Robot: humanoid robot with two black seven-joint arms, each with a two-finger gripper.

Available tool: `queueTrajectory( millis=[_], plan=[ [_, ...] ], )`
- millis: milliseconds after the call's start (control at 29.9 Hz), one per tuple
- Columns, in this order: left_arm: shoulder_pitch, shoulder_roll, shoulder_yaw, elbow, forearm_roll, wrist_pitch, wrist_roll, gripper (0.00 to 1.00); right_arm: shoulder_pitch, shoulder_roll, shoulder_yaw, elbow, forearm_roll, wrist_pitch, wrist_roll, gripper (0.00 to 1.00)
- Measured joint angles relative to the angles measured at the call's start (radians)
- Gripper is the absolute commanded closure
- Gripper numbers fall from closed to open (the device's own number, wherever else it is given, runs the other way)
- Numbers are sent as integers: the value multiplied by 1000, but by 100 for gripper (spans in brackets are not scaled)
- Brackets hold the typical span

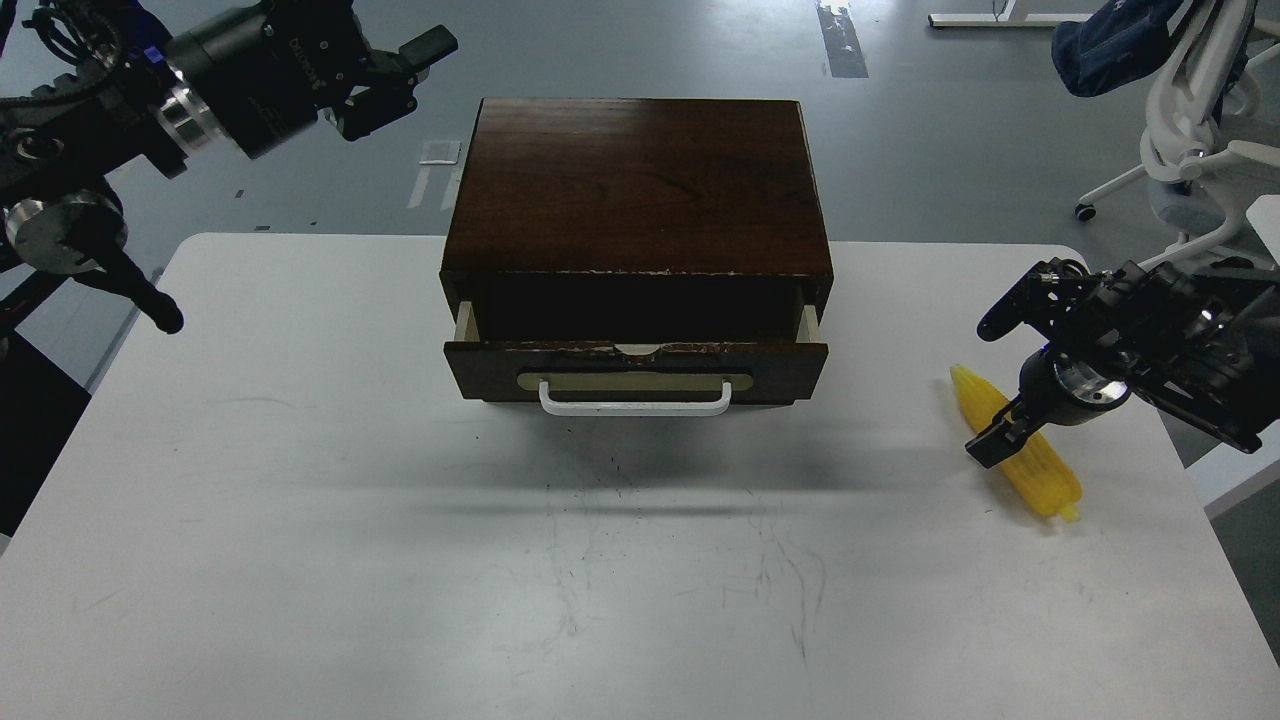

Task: Put corn in drawer with both arms
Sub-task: 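Close the right gripper on the corn and lift it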

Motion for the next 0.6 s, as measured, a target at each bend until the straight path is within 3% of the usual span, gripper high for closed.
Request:
queueTrajectory(
  millis=[33, 134, 201, 301, 501, 602],
  plan=[
    [0, 1, 0, 0, 0, 0, 0, 1, -3, 0, 0, 0, 0, -9, 0, 22],
    [0, 1, 0, 0, 0, 0, 0, 1, -11, 0, -5, 0, 1, -36, 0, 42],
    [0, 1, 0, 0, 0, 0, 0, 1, -12, 1, -7, 0, 1, -47, 0, 45],
    [-1, 1, 1, 0, 0, 0, 0, 1, -13, 8, -11, 0, 1, -54, 0, 62],
    [-1, 2, 2, 0, 2, 0, 0, 1, -1, 12, -28, 6, 1, -55, 0, 75],
    [-1, 2, 2, 0, 2, 0, 0, 1, 9, 7, -29, 14, 3, -55, 0, 100]
  ],
)
